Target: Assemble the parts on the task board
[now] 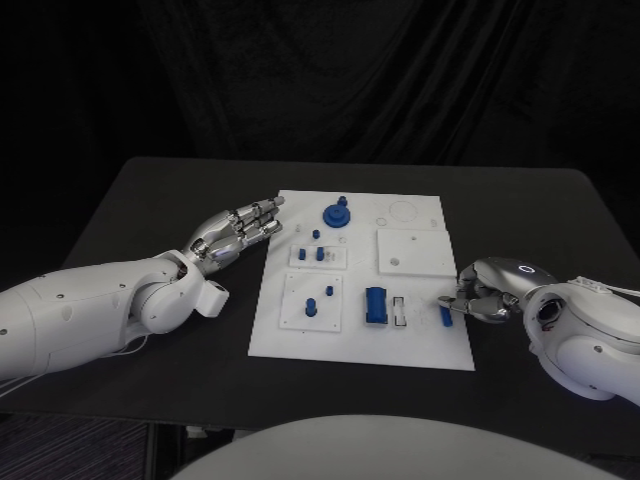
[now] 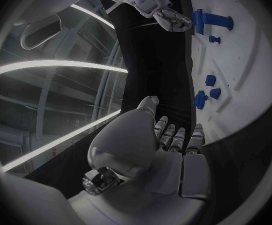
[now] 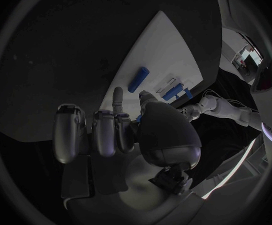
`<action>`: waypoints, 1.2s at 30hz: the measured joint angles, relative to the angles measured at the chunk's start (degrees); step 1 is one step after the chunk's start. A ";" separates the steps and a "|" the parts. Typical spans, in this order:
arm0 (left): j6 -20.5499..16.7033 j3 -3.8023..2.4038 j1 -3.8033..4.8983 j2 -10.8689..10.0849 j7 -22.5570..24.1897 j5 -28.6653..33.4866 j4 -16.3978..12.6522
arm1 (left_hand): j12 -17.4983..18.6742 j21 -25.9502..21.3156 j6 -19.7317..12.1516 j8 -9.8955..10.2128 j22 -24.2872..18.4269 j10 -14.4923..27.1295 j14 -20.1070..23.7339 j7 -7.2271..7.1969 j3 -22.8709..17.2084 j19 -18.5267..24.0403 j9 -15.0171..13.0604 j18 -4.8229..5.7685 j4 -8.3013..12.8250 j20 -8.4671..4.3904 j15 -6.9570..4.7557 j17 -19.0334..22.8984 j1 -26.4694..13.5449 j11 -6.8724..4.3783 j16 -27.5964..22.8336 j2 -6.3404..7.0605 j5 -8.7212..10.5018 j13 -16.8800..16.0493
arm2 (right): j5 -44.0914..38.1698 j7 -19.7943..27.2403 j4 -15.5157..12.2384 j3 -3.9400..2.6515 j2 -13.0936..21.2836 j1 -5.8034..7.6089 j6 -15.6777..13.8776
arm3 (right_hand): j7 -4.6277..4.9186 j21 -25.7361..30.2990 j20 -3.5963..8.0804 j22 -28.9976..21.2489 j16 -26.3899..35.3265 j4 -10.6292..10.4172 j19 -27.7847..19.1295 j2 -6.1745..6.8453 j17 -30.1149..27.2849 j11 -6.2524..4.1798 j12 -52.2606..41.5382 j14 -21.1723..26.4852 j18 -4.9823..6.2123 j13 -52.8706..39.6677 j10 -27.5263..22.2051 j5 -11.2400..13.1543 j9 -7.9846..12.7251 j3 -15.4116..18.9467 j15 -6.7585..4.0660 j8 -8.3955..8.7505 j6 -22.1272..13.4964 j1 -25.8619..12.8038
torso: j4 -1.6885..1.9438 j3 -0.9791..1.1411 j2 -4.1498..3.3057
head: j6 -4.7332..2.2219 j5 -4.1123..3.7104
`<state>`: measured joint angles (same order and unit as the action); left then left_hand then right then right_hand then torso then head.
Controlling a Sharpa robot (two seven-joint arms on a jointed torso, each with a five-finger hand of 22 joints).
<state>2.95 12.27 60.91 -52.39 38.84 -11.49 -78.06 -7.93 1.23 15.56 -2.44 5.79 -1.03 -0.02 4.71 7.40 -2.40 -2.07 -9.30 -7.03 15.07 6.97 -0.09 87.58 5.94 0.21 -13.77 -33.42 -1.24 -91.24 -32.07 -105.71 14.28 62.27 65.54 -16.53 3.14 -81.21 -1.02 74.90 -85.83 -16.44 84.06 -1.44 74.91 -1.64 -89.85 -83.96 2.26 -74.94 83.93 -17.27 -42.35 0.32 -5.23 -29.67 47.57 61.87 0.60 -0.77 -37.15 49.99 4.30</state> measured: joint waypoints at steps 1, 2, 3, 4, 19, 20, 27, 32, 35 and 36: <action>0.00 0.00 0.00 0.01 0.00 0.00 0.00 | 0.00 0.00 0.00 0.00 0.00 0.00 0.00 0.00 0.00 0.00 0.00 0.00 0.00 0.00 0.00 0.00 0.00 0.00 0.00 0.00 0.00 0.00 | -0.05 0.00 0.04 0.00 -0.11 -0.03 0.02 | 0.00 0.00 0.00 0.00 0.00 0.00 0.00 0.00 0.00 0.00 0.00 0.00 0.00 0.00 0.00 0.00 0.07 0.00 0.00 0.00 0.00 0.00 | -0.01 0.00 0.00 | 0.00 -0.02; 0.00 0.00 0.00 0.01 0.00 0.00 0.01 | 0.00 0.00 0.00 0.00 0.00 0.00 0.00 0.00 0.00 0.00 0.00 0.00 0.00 0.00 0.00 0.00 0.00 0.00 0.00 0.00 0.00 0.00 | -0.10 0.01 0.09 0.00 -0.23 -0.05 0.03 | -0.03 0.00 0.00 0.00 0.00 0.00 0.00 0.00 0.00 0.00 0.00 0.00 0.00 0.00 0.00 0.00 0.12 0.00 0.00 0.00 0.03 0.00 | -0.01 0.00 0.00 | 0.00 -0.04; 0.00 0.00 0.00 0.01 0.00 0.00 0.01 | 0.00 0.00 0.00 0.00 0.00 0.00 0.00 0.00 0.00 0.00 0.00 0.00 0.00 0.00 0.00 0.00 0.00 0.00 0.00 0.00 0.00 0.00 | -0.15 0.01 0.13 0.00 -0.36 -0.08 0.04 | -0.21 0.00 0.00 0.00 0.00 0.00 0.00 0.00 0.00 0.00 0.00 0.00 0.00 0.00 0.00 0.00 0.26 0.00 0.00 0.00 0.21 0.00 | -0.02 0.00 -0.01 | 0.00 -0.08; 0.01 0.00 0.00 0.01 0.00 0.00 0.02 | 0.00 0.00 0.00 0.00 0.00 0.00 0.00 0.00 0.00 0.00 0.00 0.00 0.00 0.00 0.00 0.00 0.00 0.00 0.00 0.00 0.00 0.00 | -0.20 0.02 0.17 0.00 -0.54 -0.14 0.06 | -0.07 0.00 0.00 0.00 0.00 0.14 0.00 0.00 0.00 0.00 0.00 0.00 0.00 0.00 0.00 0.00 0.37 0.14 0.00 0.22 0.35 0.00 | -0.03 0.00 -0.01 | 0.00 -0.13; 0.02 0.00 -0.01 -0.10 -0.04 0.00 -0.08 | 0.00 0.00 0.00 0.00 0.00 -0.20 0.00 0.00 0.00 0.00 0.00 0.00 0.00 0.00 0.00 0.02 0.00 0.20 0.00 0.00 0.00 0.00 | -0.59 0.12 1.07 -0.16 -1.83 -1.08 0.55 | -0.21 0.00 -0.21 0.00 0.00 2.34 -0.21 0.56 0.00 0.21 0.00 0.00 -0.01 0.01 0.21 -11.34 3.37 -1.05 0.00 3.54 2.50 5.36 | -0.01 -0.04 0.01 | 0.00 -0.32; 0.02 0.00 -0.01 -0.11 -0.05 0.00 -0.09 | 0.00 0.00 0.00 0.00 0.00 -0.21 0.00 0.00 0.00 0.00 0.00 0.00 0.00 0.00 0.00 0.03 0.00 0.20 0.00 0.00 0.00 0.00 | -0.63 0.14 1.11 -0.18 -1.92 -1.12 0.54 | -0.23 0.00 -0.21 0.00 0.00 2.94 -0.21 0.72 0.00 0.21 0.00 0.00 -0.01 0.01 0.21 -13.57 3.55 -1.51 0.00 3.70 2.66 6.25 | -0.01 -0.04 0.01 | 0.00 -0.32; 0.02 0.00 -0.01 -0.13 -0.06 0.00 -0.12 | 0.00 0.00 0.00 0.00 0.00 -0.20 0.00 0.00 0.00 0.00 0.00 0.00 0.00 0.00 0.00 0.03 0.00 0.20 0.00 0.00 0.00 0.00 | -0.87 0.38 1.30 -0.32 -2.47 -1.30 0.40 | -0.41 0.00 -0.21 0.00 0.00 6.30 -0.21 1.90 0.00 0.21 0.00 0.00 0.00 0.02 0.21 -22.90 3.53 -4.88 0.00 4.39 3.30 9.36 | -0.01 -0.03 0.01 | 0.00 -0.38; 0.02 0.00 -0.01 -0.13 -0.06 0.00 -0.13 | 0.00 0.00 0.00 0.00 0.00 -0.20 0.00 0.00 -0.03 0.00 0.00 0.00 0.02 0.00 0.00 0.03 0.00 0.20 0.00 0.00 0.00 0.00 | -1.03 0.65 1.34 -0.39 -2.60 -1.36 0.27 | -0.29 -0.06 -0.21 0.00 -0.01 8.75 -0.21 2.49 0.00 0.22 0.00 0.01 0.00 0.02 0.20 -17.87 3.54 -9.44 0.02 4.56 3.59 10.69 | -0.01 -0.01 0.01 | 0.00 -0.36; 0.02 0.00 -0.01 -0.13 -0.07 0.00 -0.13 | 0.00 0.00 0.00 0.00 0.00 -0.20 0.00 0.00 -0.16 0.00 0.00 0.00 0.16 0.00 0.00 0.03 0.00 0.20 0.00 0.00 0.00 0.00 | -1.07 0.76 1.43 -0.39 -2.63 -1.37 0.20 | -0.44 -0.23 -0.21 0.00 -0.01 7.93 -0.21 2.92 0.00 0.22 0.00 0.01 -0.01 0.02 0.20 -15.95 3.54 -10.93 0.02 4.60 3.92 11.04 | -0.01 -0.01 0.01 | 0.00 -0.34; 0.03 0.00 -0.01 -0.13 -0.07 0.00 -0.13 | 0.00 0.00 0.01 0.00 0.00 -0.20 0.00 0.00 -0.16 0.00 0.01 0.00 0.16 0.00 0.00 0.03 0.00 0.20 0.00 0.00 0.00 0.00 | -1.08 0.79 1.47 -0.39 -2.64 -1.38 0.18 | -0.61 -0.23 -0.21 0.00 -0.01 7.67 -0.21 3.28 0.00 0.22 0.00 0.01 -0.01 0.02 0.20 -15.66 3.55 -11.20 0.02 4.60 4.10 10.84 | -0.01 -0.02 0.01 | 0.00 -0.32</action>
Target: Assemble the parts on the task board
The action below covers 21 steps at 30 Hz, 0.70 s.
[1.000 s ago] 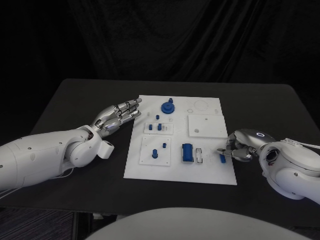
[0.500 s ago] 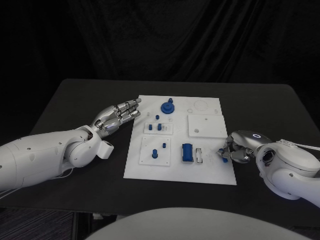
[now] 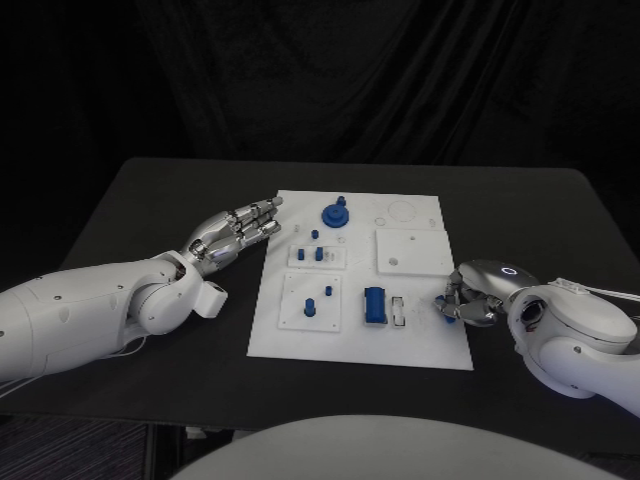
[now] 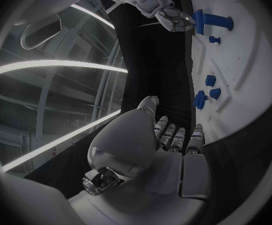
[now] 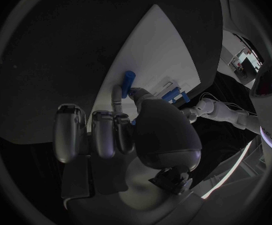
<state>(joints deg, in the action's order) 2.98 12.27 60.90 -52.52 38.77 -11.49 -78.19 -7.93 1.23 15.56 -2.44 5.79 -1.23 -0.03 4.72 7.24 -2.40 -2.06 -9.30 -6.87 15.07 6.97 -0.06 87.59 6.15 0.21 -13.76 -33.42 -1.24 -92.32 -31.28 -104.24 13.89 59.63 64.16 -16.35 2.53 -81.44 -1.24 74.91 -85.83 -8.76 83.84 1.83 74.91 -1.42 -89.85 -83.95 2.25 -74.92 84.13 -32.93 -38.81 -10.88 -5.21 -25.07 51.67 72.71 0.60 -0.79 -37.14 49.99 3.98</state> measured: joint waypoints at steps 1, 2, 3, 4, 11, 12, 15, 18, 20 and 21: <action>0.00 0.00 0.00 0.00 0.00 0.00 0.00 | 0.00 0.00 0.00 0.00 0.00 0.00 0.00 0.00 0.00 0.00 0.00 -0.01 0.00 0.00 0.00 0.00 0.00 0.00 0.00 0.00 0.00 0.00 | -0.01 0.03 0.06 0.00 -0.01 -0.01 -0.05 | -0.01 0.00 0.00 0.00 0.00 0.07 0.00 0.41 0.00 0.00 0.00 0.00 0.01 0.00 0.00 0.34 0.00 -0.36 0.00 0.00 0.01 -0.13 | 0.00 0.01 0.00 | 0.00 0.01; 0.01 0.00 0.00 0.01 0.00 0.00 0.01 | 0.00 0.00 0.00 0.00 0.00 0.00 0.00 0.00 0.00 0.00 0.00 0.00 0.00 0.00 0.00 0.00 0.00 0.00 0.00 0.00 0.00 0.00 | -0.02 0.04 0.08 0.00 -0.03 -0.01 -0.09 | -0.01 -0.22 0.00 0.00 0.00 0.58 0.00 0.76 0.00 0.00 0.00 0.00 0.01 0.00 0.00 0.78 0.00 -0.89 0.00 -0.12 0.02 -0.35 | 0.00 0.01 0.00 | 0.00 0.02; 0.01 0.00 0.00 0.01 0.00 0.00 0.03 | 0.00 0.00 0.00 0.00 0.00 0.00 0.00 0.00 0.00 0.00 0.00 0.00 0.00 0.00 0.00 0.00 0.00 0.00 0.00 0.00 0.00 0.00 | -0.03 0.04 0.12 0.00 -0.06 -0.01 -0.10 | 0.00 -0.23 0.00 0.00 0.00 0.63 0.00 1.04 0.00 0.00 0.00 0.00 0.00 0.00 0.00 1.36 0.02 -0.93 0.00 -0.40 0.02 -0.61 | 0.00 0.01 0.00 | 0.00 0.02; 0.01 0.00 0.00 0.02 0.00 0.00 0.04 | 0.00 0.00 0.00 0.00 0.00 0.00 0.00 0.00 0.00 0.00 0.00 0.00 0.00 0.00 0.00 0.00 0.00 0.00 0.00 0.00 0.00 0.00 | -0.04 0.04 0.18 0.00 -0.09 -0.01 -0.12 | 0.00 -0.23 0.00 0.00 0.00 0.63 0.00 1.36 0.00 0.00 0.00 0.00 0.01 0.00 0.00 1.92 0.03 -0.94 0.00 -0.52 0.03 -0.64 | 0.00 0.02 0.00 | 0.00 0.02; 0.04 0.00 0.00 0.06 -0.01 0.00 0.08 | 0.00 0.00 0.00 0.00 0.00 0.00 0.00 0.00 0.00 0.00 0.00 0.00 0.00 0.00 0.00 -0.02 -0.24 0.00 0.00 0.24 0.00 0.00 | -0.13 -0.07 0.59 -0.14 -0.43 -0.01 0.06 | 0.19 -0.23 0.00 0.00 0.00 3.99 0.00 3.01 0.00 0.00 0.00 0.00 0.00 0.01 0.00 7.69 0.46 -4.91 0.00 -0.74 0.20 -2.82 | 0.03 0.04 0.01 | 0.00 -0.02; 0.05 0.00 -0.01 0.06 -0.01 0.00 0.09 | 0.00 0.00 0.00 0.00 0.00 0.00 0.00 0.00 0.00 0.00 0.00 0.00 0.00 0.00 0.00 -0.02 -0.24 0.00 0.00 0.24 0.00 0.00 | -0.15 -0.10 0.65 -0.17 -0.48 -0.01 0.16 | 0.30 -0.22 0.00 0.00 0.00 5.19 0.00 2.94 0.00 0.00 0.00 0.00 0.00 0.01 0.00 8.46 0.46 -6.24 0.00 -0.79 0.09 -3.29 | 0.03 0.03 0.02 | 0.00 -0.02; 0.06 0.00 -0.01 0.06 -0.02 0.00 0.10 | 0.00 0.22 0.56 0.00 0.03 0.00 -0.21 0.56 -0.16 0.00 -0.08 0.00 0.16 0.00 0.22 -0.02 -0.24 0.00 0.00 0.24 0.00 0.00 | -0.21 -0.18 0.75 -0.23 -0.60 0.01 0.47 | 0.60 -0.23 0.00 0.00 0.00 5.78 0.00 2.98 0.00 0.00 0.00 0.00 0.00 0.01 0.00 10.14 0.45 -7.17 0.00 -0.80 -0.21 -4.15 | 0.03 0.03 0.02 | 0.00 0.01; 0.08 0.00 -0.01 0.06 -0.03 0.00 0.10 | 0.00 0.22 0.62 0.00 0.05 0.00 -0.21 0.62 -0.16 0.00 -0.09 0.00 0.16 0.00 0.21 -0.03 -0.24 0.00 0.00 0.24 0.00 -0.04 | -0.27 -0.32 0.88 -0.30 -0.74 0.06 0.89 | 0.75 0.09 0.00 0.00 0.21 6.84 0.00 3.20 0.00 0.00 0.00 0.00 0.00 0.01 0.00 11.75 0.38 -8.23 0.00 -0.72 -0.60 -5.28 | 0.03 0.02 0.02 | 0.00 0.02; 0.08 0.00 -0.01 0.07 -0.03 0.00 0.11 | 0.00 0.22 0.62 0.00 0.04 0.00 -0.21 0.62 -0.16 0.00 -0.09 0.00 0.16 0.00 0.21 -0.03 -0.24 0.00 0.00 0.24 0.00 -0.05 | -0.32 -0.40 0.92 -0.34 -0.83 0.09 1.16 | 0.79 0.09 0.00 0.00 0.21 6.96 0.00 3.20 0.00 0.00 0.00 0.00 0.00 0.01 0.00 13.01 0.35 -8.36 0.00 -0.66 -0.64 -5.28 | 0.03 0.01 0.02 | 0.00 0.04; 0.08 0.00 -0.01 0.07 -0.03 0.00 0.11 | 0.00 0.22 0.62 0.00 0.05 0.00 -0.21 0.62 -0.16 0.00 -0.09 0.00 0.16 0.00 0.21 -0.03 -0.24 0.00 0.00 0.24 0.00 -0.05 | -0.35 -0.44 0.93 -0.36 -0.85 0.10 1.28 | 0.79 0.09 0.00 0.00 0.21 6.96 0.00 3.20 0.00 0.00 0.00 0.00 0.00 0.01 0.00 13.26 0.31 -8.36 0.00 -0.64 -0.64 -5.28 | 0.03 0.01 0.02 | 0.00 0.07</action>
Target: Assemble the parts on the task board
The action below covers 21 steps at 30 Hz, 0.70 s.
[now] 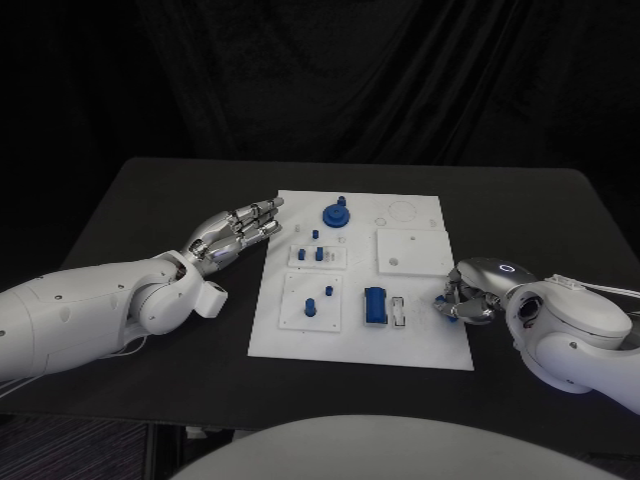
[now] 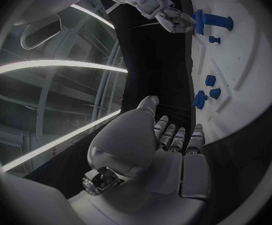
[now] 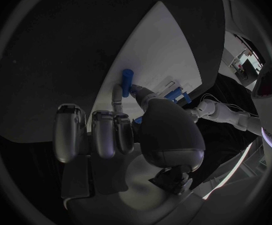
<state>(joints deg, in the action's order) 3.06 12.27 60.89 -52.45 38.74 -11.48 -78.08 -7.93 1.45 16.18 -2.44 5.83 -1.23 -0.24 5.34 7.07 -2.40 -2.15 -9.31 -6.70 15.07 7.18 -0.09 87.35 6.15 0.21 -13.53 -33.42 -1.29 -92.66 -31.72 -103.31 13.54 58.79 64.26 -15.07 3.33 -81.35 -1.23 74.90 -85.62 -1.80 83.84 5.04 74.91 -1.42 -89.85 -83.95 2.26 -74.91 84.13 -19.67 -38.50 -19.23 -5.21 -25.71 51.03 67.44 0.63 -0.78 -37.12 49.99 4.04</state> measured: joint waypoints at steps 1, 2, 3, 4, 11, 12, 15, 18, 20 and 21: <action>0.00 0.00 0.00 0.00 0.00 0.00 0.00 | 0.00 0.00 0.00 0.00 0.00 0.00 0.00 0.00 0.00 0.00 0.00 0.00 0.00 0.00 0.00 0.00 0.00 0.00 0.00 0.00 0.00 0.00 | -0.02 -0.03 0.01 -0.01 -0.02 0.01 0.09 | 0.00 0.00 0.00 0.00 0.00 0.00 0.00 0.00 0.00 0.00 0.00 0.00 0.00 0.00 0.00 0.08 -0.02 0.00 0.00 0.02 0.00 0.00 | 0.00 0.00 0.00 | 0.00 0.04; 0.00 0.00 0.00 0.00 0.00 0.00 0.00 | 0.00 0.00 0.00 0.00 0.00 0.00 0.00 0.00 0.00 0.00 0.00 0.00 0.00 0.00 0.00 0.00 0.00 0.00 0.00 0.00 0.00 0.00 | -0.06 -0.07 0.03 -0.03 -0.07 0.03 0.21 | 0.00 0.00 0.00 0.00 0.00 0.00 0.00 0.00 0.00 0.00 0.00 0.00 0.00 0.00 0.00 0.08 -0.02 0.00 0.00 0.02 0.00 0.00 | 0.00 -0.01 0.00 | 0.00 0.04; 0.00 0.00 0.00 0.00 0.00 0.00 0.01 | 0.00 0.00 0.00 0.00 0.00 0.00 0.00 0.00 0.00 0.00 0.00 0.00 0.00 0.00 0.00 0.00 0.00 0.00 0.00 0.00 0.00 0.00 | -0.08 -0.09 0.06 -0.04 -0.10 0.04 0.29 | 0.00 0.00 0.00 0.00 0.00 0.00 0.00 0.00 0.00 0.00 0.00 0.00 0.00 0.00 0.00 0.08 -0.02 0.00 0.00 0.02 0.00 0.00 | 0.00 -0.01 0.00 | 0.00 0.04; 0.01 0.00 0.00 0.00 0.00 0.00 0.01 | 0.00 0.00 0.00 0.00 0.00 0.00 0.00 0.00 0.00 0.00 0.00 0.00 0.00 0.00 0.00 0.00 0.00 0.00 0.00 0.00 0.00 0.00 | -0.10 -0.10 0.08 -0.05 -0.14 0.05 0.36 | 0.00 0.00 0.00 0.00 0.00 0.00 0.00 0.00 0.00 0.00 0.00 0.00 0.00 0.00 0.00 -0.02 -0.25 0.00 0.00 0.02 0.00 0.00 | -0.01 -0.01 0.00 | 0.00 0.04; 0.01 0.00 -0.01 0.00 0.00 0.00 0.03 | 0.00 0.00 0.00 0.00 -0.01 0.00 0.00 0.00 0.00 0.00 0.01 0.00 0.00 0.00 0.00 -0.01 0.00 0.00 0.00 0.00 0.00 0.01 | 0.15 -0.02 0.20 -0.04 -0.30 0.05 0.38 | -0.71 -0.45 0.00 0.00 0.00 -0.16 0.00 -0.11 0.00 0.00 0.00 0.00 0.00 0.01 0.00 -6.80 -1.71 -0.16 0.00 -0.94 0.70 -0.03 | 0.00 0.00 -0.02 | 0.00 0.13; 0.01 0.00 -0.01 0.01 0.00 0.00 0.04 | 0.00 0.00 0.00 0.00 -0.01 0.00 0.00 0.00 0.00 0.00 0.01 0.00 0.00 0.00 0.00 -0.01 0.00 0.00 0.00 0.00 0.00 0.01 | 0.49 0.04 0.21 -0.04 -0.28 0.05 0.18 | -0.72 -0.56 0.00 0.00 0.00 -0.16 0.00 -0.11 0.00 0.00 0.00 0.00 0.00 0.00 0.00 -7.58 -1.71 -0.16 0.00 -1.10 0.71 -0.02 | 0.00 0.00 -0.02 | 0.00 0.15; 0.02 0.00 -0.03 0.03 0.00 0.00 0.04 | 0.00 0.00 0.00 0.00 -0.01 0.00 0.00 0.00 0.00 0.00 0.01 0.00 0.00 0.00 0.00 -0.02 0.00 0.00 0.00 0.00 0.00 0.01 | 2.25 0.31 0.22 -0.04 -0.04 0.05 -0.61 | -0.71 -0.56 0.00 0.00 0.00 -0.32 0.00 -0.42 0.00 0.00 0.00 0.00 0.00 0.01 0.00 -9.09 -1.70 -0.32 0.01 -1.27 0.71 -0.22 | 0.02 0.00 -0.03 | 0.00 0.19; 0.03 0.00 -0.05 0.05 0.01 0.00 0.04 | 0.00 0.00 0.00 0.00 -0.01 0.00 0.00 0.00 0.00 0.00 0.01 0.00 0.00 0.00 0.00 -0.02 0.00 0.00 0.00 0.00 0.00 0.01 | 5.93 0.86 0.26 -0.06 0.43 0.05 -2.03 | -0.71 -0.56 0.00 0.00 0.00 -0.39 0.00 -0.53 0.00 0.00 0.00 0.00 0.00 0.01 0.00 -9.79 -1.61 -0.39 0.01 -1.42 0.70 -0.33 | 0.06 0.00 -0.02 | 0.00 0.22; 0.03 0.00 -0.07 0.04 0.02 0.00 0.03 | 0.00 0.00 0.00 0.00 -0.01 0.00 0.00 0.00 0.00 0.00 0.01 0.00 0.00 0.00 0.00 -0.02 -0.10 0.00 0.00 -0.10 0.00 0.01 | 9.08 1.28 0.26 -0.09 0.88 0.04 -3.00 | -0.70 -0.56 0.00 0.00 0.00 -0.39 0.00 -0.53 0.00 -0.12 0.00 0.00 0.00 0.01 -0.12 -9.84 -1.55 -0.40 0.01 -1.54 0.70 -0.33 | 0.10 0.00 0.00 | 0.00 0.29; 0.03 0.00 -0.08 0.04 0.03 0.00 0.02 | 0.00 0.00 0.00 0.00 -0.01 0.00 0.00 0.00 0.00 0.00 0.01 0.00 0.00 0.00 -0.01 -0.02 -0.11 0.00 0.00 -0.11 0.00 0.01 | 10.52 1.47 0.25 -0.12 1.06 0.04 -3.41 | -0.69 -0.77 0.00 0.00 0.00 -0.39 0.00 -0.53 0.00 -0.21 0.00 0.00 -0.01 0.01 -0.21 -9.96 -1.26 -0.39 0.01 -1.70 0.69 -0.33 | 0.12 0.01 0.01 | 0.00 0.32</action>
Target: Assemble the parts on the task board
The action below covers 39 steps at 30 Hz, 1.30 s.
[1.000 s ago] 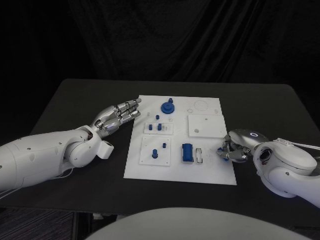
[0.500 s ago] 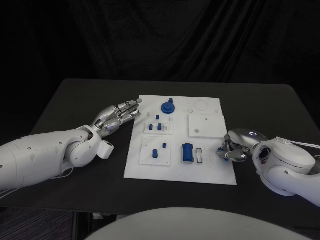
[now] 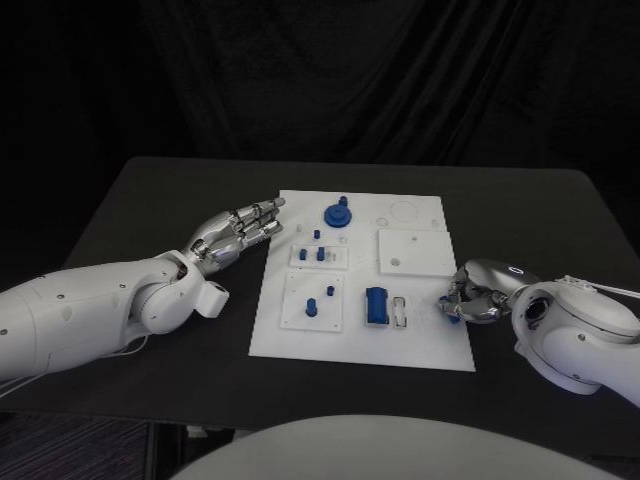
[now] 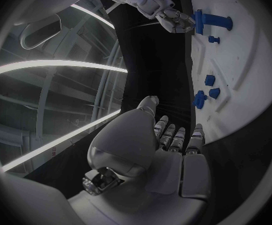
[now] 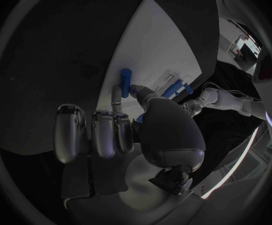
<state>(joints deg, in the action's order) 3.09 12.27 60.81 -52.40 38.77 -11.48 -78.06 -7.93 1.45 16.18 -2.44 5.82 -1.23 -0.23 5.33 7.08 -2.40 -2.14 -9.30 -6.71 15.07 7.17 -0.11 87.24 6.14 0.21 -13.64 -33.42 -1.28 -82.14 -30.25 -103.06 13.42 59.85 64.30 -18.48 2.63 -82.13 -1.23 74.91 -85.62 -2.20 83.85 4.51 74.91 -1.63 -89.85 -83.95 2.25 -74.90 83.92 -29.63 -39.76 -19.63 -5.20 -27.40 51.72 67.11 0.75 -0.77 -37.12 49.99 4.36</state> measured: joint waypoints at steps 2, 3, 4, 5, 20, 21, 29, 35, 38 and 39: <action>0.00 0.00 -0.01 -0.01 0.01 0.00 0.00 | 0.00 0.00 0.00 0.00 0.00 0.14 0.00 0.00 -0.09 0.00 0.00 0.00 0.09 0.00 0.00 0.00 -0.13 0.13 0.00 -0.13 0.00 0.00 | 3.53 0.42 -0.07 -0.06 0.37 0.02 -0.81 | 0.08 -0.15 0.00 0.00 0.00 0.00 0.00 -0.25 0.00 0.00 0.00 0.00 0.01 0.00 0.00 -0.29 0.12 0.00 0.00 -0.06 -0.08 -0.25 | 0.01 0.00 0.00 | 0.00 0.07; 0.00 0.00 -0.01 -0.02 0.01 0.00 0.00 | 0.00 0.00 0.00 0.00 0.00 0.21 0.00 0.00 -0.16 0.00 0.00 0.00 0.16 0.00 0.00 0.00 -0.13 0.20 0.00 -0.13 0.00 0.00 | 5.11 0.58 -0.11 -0.06 0.51 0.11 -1.09 | 0.08 -0.19 0.00 0.00 0.00 0.00 0.00 -0.25 0.00 0.00 0.00 0.00 0.01 0.00 0.00 -0.29 0.05 0.00 0.00 -0.06 -0.08 -0.25 | -0.01 0.00 0.00 | 0.00 0.14; -0.01 0.00 -0.01 -0.03 0.02 0.00 0.00 | 0.00 0.00 0.00 0.00 0.00 0.21 0.00 0.00 -0.16 0.00 0.00 0.00 0.16 0.00 0.00 -0.01 -0.13 0.21 0.00 -0.13 0.00 0.00 | 6.62 0.73 -0.14 -0.04 0.62 0.24 -1.29 | 0.08 -0.19 0.00 0.00 0.00 0.00 0.00 -0.24 0.00 0.00 0.00 0.00 0.00 0.00 0.00 -0.54 -0.11 0.00 0.00 -0.23 -0.09 -0.24 | -0.02 0.00 0.00 | 0.00 0.17; -0.01 0.00 -0.01 -0.04 0.02 0.00 0.00 | 0.00 0.00 0.00 0.00 0.00 0.21 0.00 0.00 -0.16 0.00 0.00 0.00 0.16 0.00 0.00 -0.01 -0.13 0.21 0.00 -0.13 0.00 0.00 | 8.81 0.93 -0.19 0.02 0.76 0.50 -1.53 | -0.01 -0.19 0.00 0.00 0.00 0.00 0.00 -0.25 0.00 0.00 0.00 0.00 0.00 0.00 0.00 -0.77 -0.26 0.00 0.00 -0.33 -0.18 -0.24 | -0.04 0.00 0.00 | 0.00 0.22; -0.02 0.00 -0.03 -0.04 0.03 0.00 0.01 | 0.00 0.00 -0.21 0.00 -0.01 0.21 0.00 0.21 -0.16 0.00 0.01 0.00 0.16 0.00 0.00 0.03 -0.12 0.21 0.00 -0.12 0.00 0.01 | 27.75 3.55 -1.54 0.03 0.48 2.87 -3.32 | -0.11 -0.69 0.00 0.00 0.00 -0.16 0.00 -0.99 0.00 0.00 0.00 0.00 0.00 -0.04 0.00 -0.95 -0.89 -0.16 0.00 -0.49 -0.89 -0.99 | -0.11 -0.05 -0.03 | 0.00 0.26; -0.02 0.00 -0.03 -0.06 0.03 0.00 0.00 | 0.00 0.00 -0.21 0.00 -0.01 0.21 0.00 0.21 -0.16 0.00 0.01 0.00 0.16 0.00 0.00 0.03 -0.12 0.21 0.00 -0.13 0.00 0.01 | 28.40 3.72 -1.52 0.04 0.25 2.91 -3.38 | -0.11 -0.69 0.00 0.00 0.00 -0.16 0.00 -0.99 0.00 0.00 0.00 0.00 0.00 -0.04 0.00 -0.95 -0.92 -0.16 0.00 -0.49 -0.89 -0.99 | -0.11 -0.05 -0.03 | 0.00 0.26; -0.06 0.00 -0.04 -0.27 0.01 0.00 -0.16 | -0.22 0.00 -0.21 0.00 -0.01 0.21 0.00 0.21 -0.16 0.00 0.01 0.00 0.16 0.00 0.00 0.03 -0.12 0.21 0.00 -0.12 0.00 0.01 | 32.36 5.06 -0.36 0.04 -2.47 2.98 -3.31 | -0.01 -0.69 0.00 0.00 0.00 -0.31 0.00 -1.20 0.00 0.00 0.00 0.00 0.00 -0.03 0.00 -0.94 -1.07 -0.32 0.00 -0.49 -0.99 -1.23 | -0.15 -0.05 -0.04 | 0.00 -0.07; -0.07 0.00 -0.04 -0.25 0.00 0.00 -0.19 | -0.22 0.00 -0.21 0.00 -0.01 0.21 0.00 0.21 -0.16 0.00 0.01 0.00 0.16 0.00 0.00 0.03 -0.12 0.20 0.00 -0.12 0.00 0.02 | 33.57 5.67 0.87 0.04 -4.22 2.98 -2.79 | -0.18 -0.69 0.00 0.00 -0.01 -0.31 0.00 -1.37 0.00 0.00 0.00 0.00 0.00 -0.03 0.00 -0.93 -1.22 -0.32 0.00 -0.46 -1.41 -1.41 | -0.13 -0.07 -0.07 | 0.00 -0.11; -0.07 0.00 -0.04 -0.23 0.00 0.00 -0.19 | -0.22 0.00 -0.21 0.00 -0.01 0.21 0.00 0.21 -0.16 0.00 0.01 0.00 0.16 0.00 0.00 0.03 -0.12 0.20 0.00 -0.12 0.00 0.02 | 33.97 5.90 1.31 0.05 -4.97 2.98 -2.41 | -0.10 -0.69 0.00 0.00 -0.01 -0.31 0.00 -1.50 0.00 0.00 0.00 0.00 0.00 -0.03 0.00 -0.92 -1.24 -0.32 0.00 -0.44 -1.49 -1.54 | -0.12 -0.07 -0.07 | 0.00 -0.04; -0.07 0.00 -0.04 -0.23 0.00 0.00 -0.19 | -0.22 0.00 -0.21 0.00 -0.01 0.21 0.00 0.21 -0.16 0.00 0.01 0.00 0.16 0.00 0.00 0.02 -0.12 0.20 0.00 -0.12 0.00 0.02 | 34.06 5.96 1.39 0.05 -5.15 2.98 -2.30 | -0.11 -0.69 0.00 0.00 -0.01 -0.31 0.00 -1.50 0.00 0.00 0.00 0.00 0.00 -0.02 0.00 -0.90 -1.24 -0.32 0.00 -0.43 -1.50 -1.54 | -0.12 -0.07 -0.09 | 0.00 -0.03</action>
<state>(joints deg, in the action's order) 3.02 12.27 60.77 -52.64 38.76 -11.48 -78.25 -8.15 1.45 15.97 -2.44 5.81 -1.02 -0.23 5.54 6.92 -2.40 -2.13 -9.30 -6.55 15.07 7.17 -0.09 87.12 6.35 0.21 -13.77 -33.42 -1.26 -48.08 -24.29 -101.67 13.47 54.70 67.28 -20.78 2.53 -82.82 -1.24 74.91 -85.63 -2.51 83.85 3.01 74.91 -1.63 -89.85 -83.94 2.25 -74.93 83.92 -30.54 -41.00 -19.94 -5.20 -27.84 50.22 65.56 0.63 -0.85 -37.21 49.99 4.33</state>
